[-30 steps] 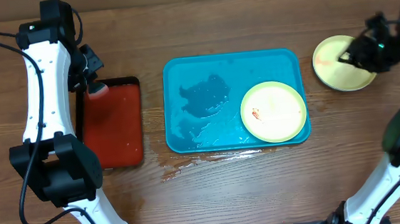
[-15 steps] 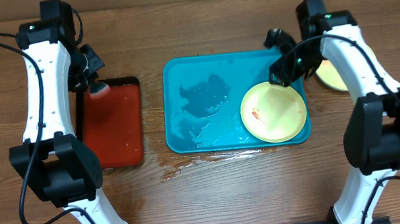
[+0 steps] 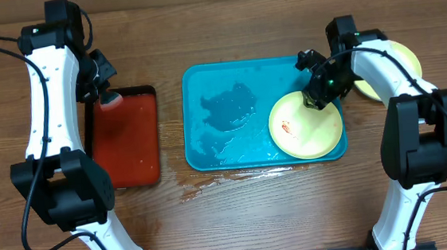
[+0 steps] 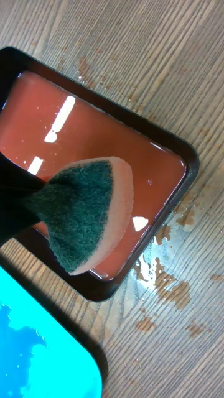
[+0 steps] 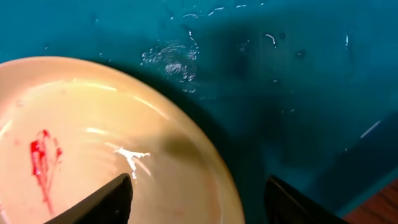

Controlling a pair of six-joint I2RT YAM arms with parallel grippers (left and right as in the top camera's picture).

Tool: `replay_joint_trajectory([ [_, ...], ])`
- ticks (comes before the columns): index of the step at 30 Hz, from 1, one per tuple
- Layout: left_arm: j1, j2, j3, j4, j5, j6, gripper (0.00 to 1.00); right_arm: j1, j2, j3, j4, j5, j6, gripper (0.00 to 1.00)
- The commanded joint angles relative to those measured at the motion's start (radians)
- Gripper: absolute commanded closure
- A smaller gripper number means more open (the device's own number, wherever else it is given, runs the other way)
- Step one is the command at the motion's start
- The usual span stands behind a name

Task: Clean dirty plates on tray and stack at the side

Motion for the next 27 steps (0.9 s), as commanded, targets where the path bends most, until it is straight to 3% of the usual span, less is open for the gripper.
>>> replay_joint_trajectory([
  [1, -0.002, -0.006, -0.006, -0.003, 0.005, 0.005, 0.96, -0.004, 0.005, -0.034, 0.041, 0.022, -0.008, 0.29],
  [6, -0.002, -0.006, -0.006, -0.002, 0.005, 0.017, 0.96, -0.004, 0.005, -0.035, 0.054, 0.031, -0.008, 0.27],
  [9, -0.002, -0.006, -0.006, -0.002, 0.005, 0.017, 0.96, -0.004, 0.006, -0.048, 0.039, 0.006, -0.007, 0.33],
  [14, -0.002, -0.006, -0.006, -0.001, 0.005, 0.018, 0.96, -0.004, 0.007, -0.099, 0.048, 0.002, 0.005, 0.49],
  [18, -0.002, -0.006, -0.011, -0.003, 0.015, 0.024, 0.96, -0.003, 0.007, -0.105, 0.08, 0.004, 0.116, 0.84],
  [20, -0.002, -0.006, -0.025, -0.003, 0.036, 0.024, 0.96, -0.002, 0.007, -0.105, 0.101, -0.013, 0.183, 0.95],
  [27, -0.002, -0.005, -0.151, 0.038, 0.057, 0.023, 0.96, 0.037, 0.007, -0.105, 0.175, -0.155, 0.401, 0.96],
])
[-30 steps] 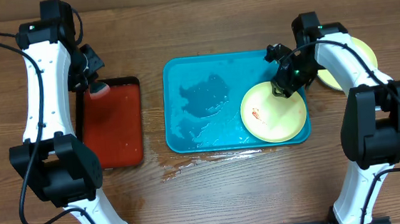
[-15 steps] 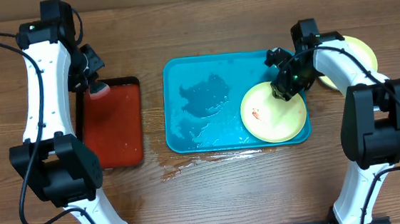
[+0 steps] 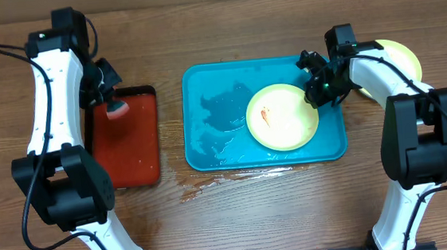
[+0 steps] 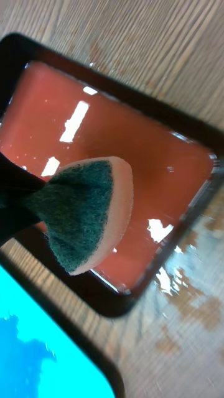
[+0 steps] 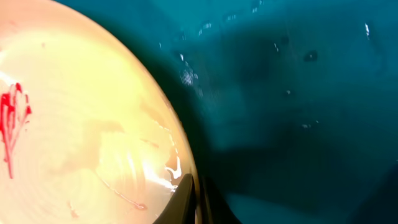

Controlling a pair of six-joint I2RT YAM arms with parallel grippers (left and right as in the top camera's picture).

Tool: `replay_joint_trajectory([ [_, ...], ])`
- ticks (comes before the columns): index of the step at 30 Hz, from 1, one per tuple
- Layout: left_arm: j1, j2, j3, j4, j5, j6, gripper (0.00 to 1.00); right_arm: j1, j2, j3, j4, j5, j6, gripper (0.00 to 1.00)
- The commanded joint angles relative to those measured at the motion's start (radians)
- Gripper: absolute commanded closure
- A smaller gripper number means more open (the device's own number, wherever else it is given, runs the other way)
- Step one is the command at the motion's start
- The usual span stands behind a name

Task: Clean dirty plates on tray and stack at the side

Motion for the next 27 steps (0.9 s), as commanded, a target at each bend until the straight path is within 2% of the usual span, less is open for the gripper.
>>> replay_joint_trajectory([
  [1, -0.002, -0.005, -0.082, 0.024, 0.023, 0.019, 0.96, 0.042, 0.01, -0.015, 0.038, -0.065, 0.196, 0.96],
  [11, 0.0, -0.004, -0.284, 0.159, 0.019, 0.019, 0.96, 0.127, 0.01, -0.015, 0.119, -0.066, 0.441, 0.96],
  [19, 0.0, -0.002, -0.441, 0.316, -0.018, 0.014, 0.96, 0.159, 0.01, -0.015, 0.142, -0.055, 0.546, 0.96],
  [27, 0.0, -0.002, -0.514, 0.455, -0.12, 0.012, 0.96, 0.163, 0.01, -0.015, 0.155, -0.055, 0.549, 0.96],
])
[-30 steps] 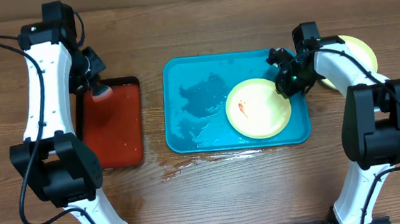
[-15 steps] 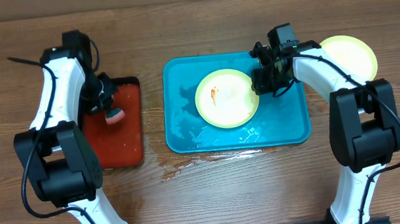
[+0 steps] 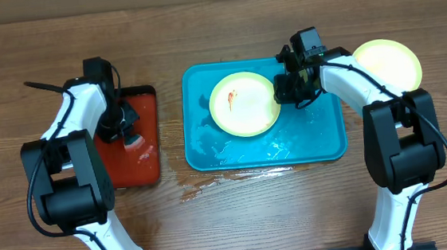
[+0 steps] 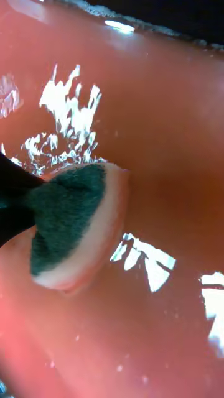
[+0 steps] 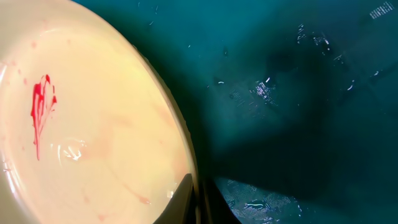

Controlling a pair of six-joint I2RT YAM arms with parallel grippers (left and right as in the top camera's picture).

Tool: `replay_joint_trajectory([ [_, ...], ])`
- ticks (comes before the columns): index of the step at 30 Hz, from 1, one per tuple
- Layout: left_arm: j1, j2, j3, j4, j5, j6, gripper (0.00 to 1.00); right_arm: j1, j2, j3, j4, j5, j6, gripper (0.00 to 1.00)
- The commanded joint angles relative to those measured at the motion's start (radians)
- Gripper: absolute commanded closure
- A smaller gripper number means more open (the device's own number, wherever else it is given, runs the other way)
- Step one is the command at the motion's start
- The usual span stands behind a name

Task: Clean dirty plates on tray and stack at the side

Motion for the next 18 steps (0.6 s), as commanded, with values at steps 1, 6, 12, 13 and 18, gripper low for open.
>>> replay_joint_trajectory([
  [1, 0.0, -0.002, -0.015, 0.043, -0.076, 0.013, 0.96, 0.005, 0.007, -0.009, 0.01, -0.006, 0.019, 0.96],
  [6, 0.0, -0.003, 0.057, 0.005, -0.051, 0.013, 0.96, 0.005, 0.007, -0.009, 0.013, -0.006, 0.019, 0.96],
  [12, 0.0, -0.003, 0.253, -0.158, 0.03, 0.053, 0.96, 0.005, 0.007, -0.009, 0.004, -0.006, 0.016, 0.96],
  [13, 0.0, -0.003, 0.274, -0.173, 0.055, 0.074, 0.96, 0.005, 0.007, -0.009, 0.005, -0.006, 0.016, 0.96],
  [18, -0.005, -0.003, 0.346, -0.234, 0.241, 0.158, 0.96, 0.023, 0.007, -0.009, 0.005, 0.0, 0.016, 0.96],
])
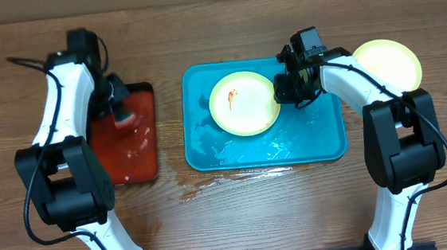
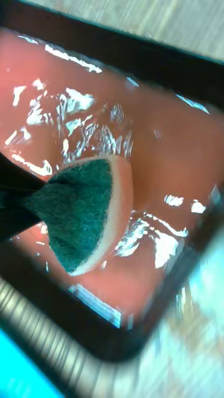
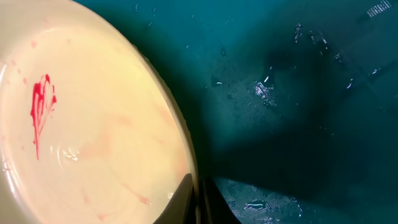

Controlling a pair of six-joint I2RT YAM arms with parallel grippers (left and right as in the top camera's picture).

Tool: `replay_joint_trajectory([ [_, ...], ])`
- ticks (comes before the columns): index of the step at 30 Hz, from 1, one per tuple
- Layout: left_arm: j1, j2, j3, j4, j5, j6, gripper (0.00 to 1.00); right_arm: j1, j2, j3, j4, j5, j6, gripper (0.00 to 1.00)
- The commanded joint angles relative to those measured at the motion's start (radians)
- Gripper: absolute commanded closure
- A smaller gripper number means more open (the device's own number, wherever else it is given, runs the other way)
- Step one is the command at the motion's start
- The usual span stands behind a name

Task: Clean dirty plates on tray and stack at the side

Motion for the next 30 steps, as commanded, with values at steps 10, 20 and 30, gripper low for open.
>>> replay_joint_trajectory([
  [10, -0.149, -0.002, 0.034, -0.008, 0.275, 0.148, 0.96, 0.085, 0.007, -0.008, 0.008, 0.13, 0.048, 0.96],
  [20, -0.424, 0.009, 0.022, 0.146, 0.212, 0.064, 0.96, 0.085, 0.007, -0.008, -0.008, 0.13, 0.023, 0.96],
  [30, -0.584, 0.09, -0.018, 0.321, 0.131, -0.049, 0.96, 0.085, 0.007, -0.008, -0.01, 0.13, 0.026, 0.96],
])
